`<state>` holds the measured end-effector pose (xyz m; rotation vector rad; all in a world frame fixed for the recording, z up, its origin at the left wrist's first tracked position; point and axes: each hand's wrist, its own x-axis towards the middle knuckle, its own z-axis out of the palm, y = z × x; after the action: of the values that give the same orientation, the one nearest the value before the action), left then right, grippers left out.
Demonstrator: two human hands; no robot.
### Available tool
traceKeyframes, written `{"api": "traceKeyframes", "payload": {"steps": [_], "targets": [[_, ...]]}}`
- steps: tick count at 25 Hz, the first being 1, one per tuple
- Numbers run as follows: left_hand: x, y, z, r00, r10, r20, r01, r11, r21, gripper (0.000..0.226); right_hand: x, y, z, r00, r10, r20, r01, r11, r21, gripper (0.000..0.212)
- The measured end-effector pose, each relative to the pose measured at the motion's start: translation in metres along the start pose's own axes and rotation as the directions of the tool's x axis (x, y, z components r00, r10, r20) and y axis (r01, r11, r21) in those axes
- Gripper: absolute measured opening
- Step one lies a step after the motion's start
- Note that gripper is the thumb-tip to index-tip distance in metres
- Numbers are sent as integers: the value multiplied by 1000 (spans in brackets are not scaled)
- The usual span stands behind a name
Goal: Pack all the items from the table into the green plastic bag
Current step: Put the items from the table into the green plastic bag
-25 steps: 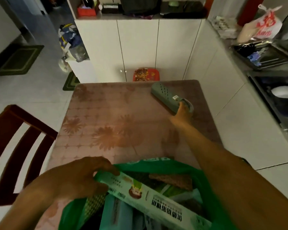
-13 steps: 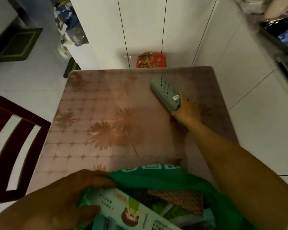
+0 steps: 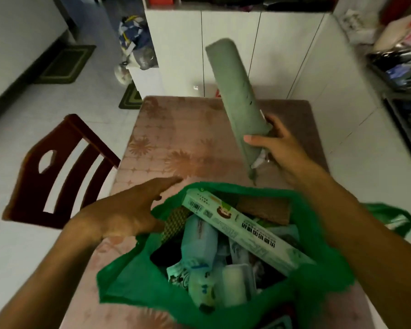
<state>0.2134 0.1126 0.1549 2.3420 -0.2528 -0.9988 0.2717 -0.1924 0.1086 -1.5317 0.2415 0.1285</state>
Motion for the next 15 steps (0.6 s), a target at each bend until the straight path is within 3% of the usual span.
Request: {"api": "traceKeyframes", "payload": {"steps": [1,3,5,7,10,13,15], "targets": [[-10,-10,4,997,-23,-67,16,995,-99,78,-35,-5,9,999,-13,32,10,995,100,72],[-31,-23,12,973,-43,-228,-45,930,-366,56,-103,9,26,993,-24,120,9,992,128,72],[-48,-29,22,963,-63,-263,-135,730,-670,38,-150,34,36,973,-7,229,15,999,-35,76],[-66,-28,27,941,-53,-333,-264,501,-824,32,-168,52,34,962,28,272,43,967,-252,76],[-88,-20,24,872,35,-489,-475,309,-824,37,-176,56,21,947,43,317,171,770,-614,73],[-104,-12,23,827,127,-547,-556,326,-765,35,-186,65,13,945,74,320,242,500,-832,77],[-106,-2,31,822,179,-541,-566,354,-744,32,-191,69,22,948,76,309,242,460,-854,78]]}}
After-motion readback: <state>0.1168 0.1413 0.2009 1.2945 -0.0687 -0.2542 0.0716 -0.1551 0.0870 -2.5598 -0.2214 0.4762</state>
